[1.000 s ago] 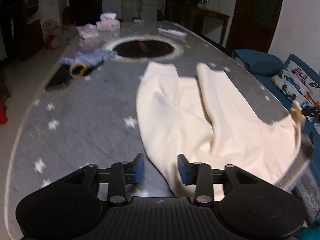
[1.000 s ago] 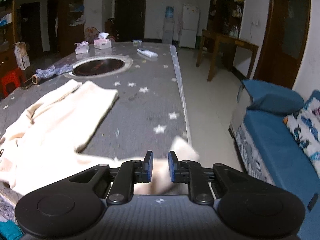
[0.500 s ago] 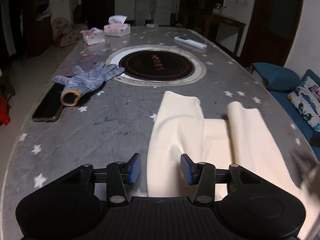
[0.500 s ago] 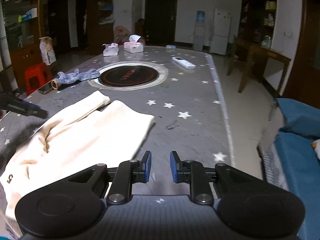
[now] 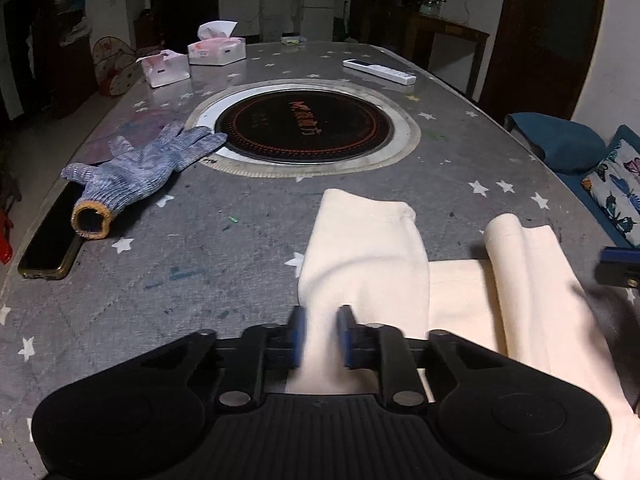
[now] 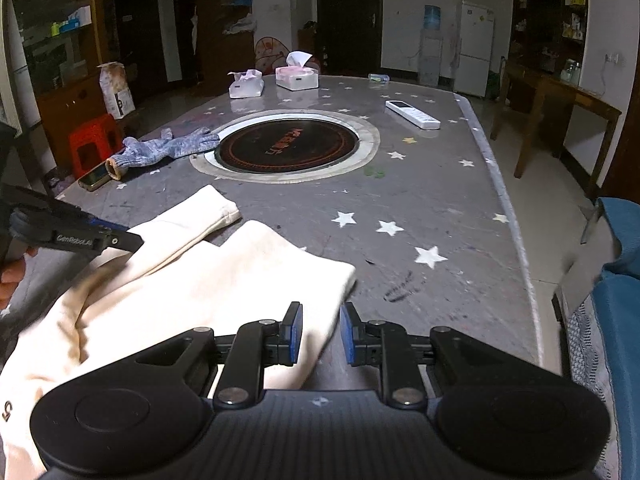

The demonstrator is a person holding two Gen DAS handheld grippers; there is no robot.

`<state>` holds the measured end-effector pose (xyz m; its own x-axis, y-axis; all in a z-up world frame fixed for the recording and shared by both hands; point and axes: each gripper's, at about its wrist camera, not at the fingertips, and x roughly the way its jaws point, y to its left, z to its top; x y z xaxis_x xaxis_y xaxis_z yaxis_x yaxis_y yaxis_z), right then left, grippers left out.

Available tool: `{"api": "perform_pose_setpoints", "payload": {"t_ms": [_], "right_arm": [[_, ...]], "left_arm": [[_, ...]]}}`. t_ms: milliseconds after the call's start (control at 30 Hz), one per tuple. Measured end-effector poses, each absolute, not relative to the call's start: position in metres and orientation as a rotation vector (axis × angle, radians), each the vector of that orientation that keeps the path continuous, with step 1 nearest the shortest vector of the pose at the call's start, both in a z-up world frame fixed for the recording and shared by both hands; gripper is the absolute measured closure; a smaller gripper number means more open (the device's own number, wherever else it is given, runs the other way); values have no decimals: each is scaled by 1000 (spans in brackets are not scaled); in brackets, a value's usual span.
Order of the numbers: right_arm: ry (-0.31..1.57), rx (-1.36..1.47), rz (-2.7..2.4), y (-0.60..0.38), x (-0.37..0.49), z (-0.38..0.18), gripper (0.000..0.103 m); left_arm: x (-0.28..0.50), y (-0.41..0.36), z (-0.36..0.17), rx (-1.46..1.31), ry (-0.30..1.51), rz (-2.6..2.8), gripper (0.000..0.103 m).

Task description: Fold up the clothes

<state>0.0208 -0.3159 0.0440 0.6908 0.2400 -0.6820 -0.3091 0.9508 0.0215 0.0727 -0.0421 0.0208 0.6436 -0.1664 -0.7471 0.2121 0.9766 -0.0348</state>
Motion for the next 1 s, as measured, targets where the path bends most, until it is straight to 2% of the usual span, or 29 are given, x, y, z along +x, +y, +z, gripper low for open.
{"api": "perform_pose_setpoints", "payload": {"t_ms": [133,1000], "right_arm": [[749,-79,305,-311,30,39,83],[772,-72,251,-301,39,26,79]], "left_arm": [[69,-46,23,94,825,-203,97],[25,23,29,60,799,94,98]]}}
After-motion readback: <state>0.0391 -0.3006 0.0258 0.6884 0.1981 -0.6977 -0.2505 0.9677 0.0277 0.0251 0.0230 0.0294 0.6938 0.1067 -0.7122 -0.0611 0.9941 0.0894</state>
